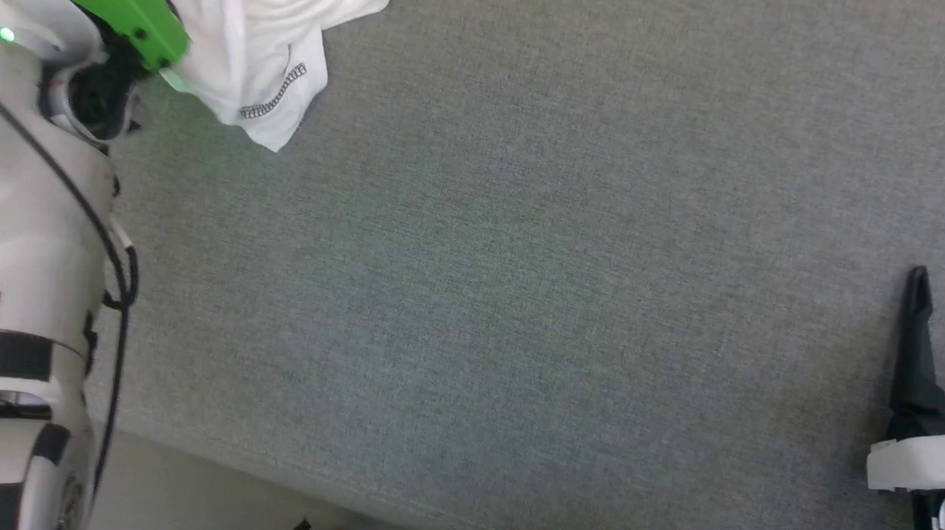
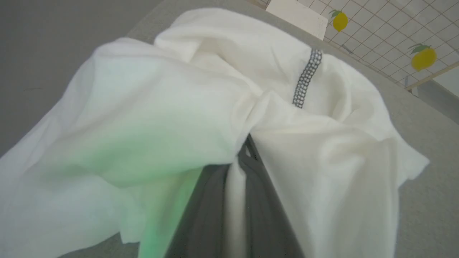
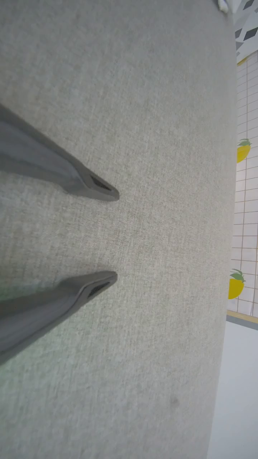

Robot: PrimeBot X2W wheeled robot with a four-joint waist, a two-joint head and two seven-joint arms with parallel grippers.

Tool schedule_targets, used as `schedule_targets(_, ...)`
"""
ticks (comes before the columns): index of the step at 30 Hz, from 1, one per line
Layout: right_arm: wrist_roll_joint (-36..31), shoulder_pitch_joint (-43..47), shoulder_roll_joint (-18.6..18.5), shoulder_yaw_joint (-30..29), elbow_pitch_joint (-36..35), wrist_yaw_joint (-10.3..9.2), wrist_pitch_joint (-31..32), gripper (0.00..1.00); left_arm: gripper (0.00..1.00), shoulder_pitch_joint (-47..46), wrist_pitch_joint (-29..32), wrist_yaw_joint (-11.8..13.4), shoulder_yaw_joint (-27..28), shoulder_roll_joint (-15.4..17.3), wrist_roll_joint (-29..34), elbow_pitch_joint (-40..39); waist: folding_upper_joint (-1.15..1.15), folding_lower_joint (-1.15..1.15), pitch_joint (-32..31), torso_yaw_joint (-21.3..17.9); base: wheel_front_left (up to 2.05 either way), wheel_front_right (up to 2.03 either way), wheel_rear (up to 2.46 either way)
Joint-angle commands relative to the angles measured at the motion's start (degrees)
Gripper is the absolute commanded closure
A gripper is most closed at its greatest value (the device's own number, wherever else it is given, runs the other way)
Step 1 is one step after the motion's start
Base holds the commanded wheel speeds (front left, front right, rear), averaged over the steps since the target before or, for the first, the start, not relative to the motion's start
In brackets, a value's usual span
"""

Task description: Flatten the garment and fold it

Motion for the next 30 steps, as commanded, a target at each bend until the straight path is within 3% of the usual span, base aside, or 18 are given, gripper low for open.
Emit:
schedule_targets(1, 0.52, -0.42, 0.02, 0.22, 1.30, -0.10, -0.38, 0.00, 1.00, -1.31, -1.78, -0.26, 0.06, 1.01, 0.71, -0.67, 0.00, -0.01, -2.15, -0.17, 0.00, 0.00, 0.00)
schedule_targets(9, 3.44, -1.00, 0.02, 2.10, 8.69, -0.10, -3.92, 0.00, 1.00, -7.71, -10.09, -0.76, -0.19, 0.96, -0.68, -6.48, 0.00, -0.01, -10.19, -1.63, 0.00, 0.00, 0.00)
schedule_targets(15, 6.20, -1.15, 0.02, 4.22, 15.39, -0.10, -7.06, 0.00, 1.00, -13.19, -12.04, -0.87, -5.33, 0.68, -2.31, -13.74, 0.00, -0.01, -17.15, -4.63, 0.00, 0.00, 0.00)
schedule_targets(22, 8.36, -0.55, 0.02, 6.14, 21.21, -0.10, -9.27, 0.00, 1.00, -17.99, -12.23, -0.88, -10.78, -2.45, -8.30, -20.48, 0.00, -0.01, -23.87, -8.97, 0.00, 0.00, 0.00)
schedule_targets(30, 8.65, 0.89, 0.02, 5.99, 23.58, -0.10, -10.08, 0.00, 1.00, -17.38, -9.96, -0.88, -14.34, -8.33, -16.67, -21.33, 0.00, -0.01, -27.73, -11.89, 0.00, 0.00, 0.00)
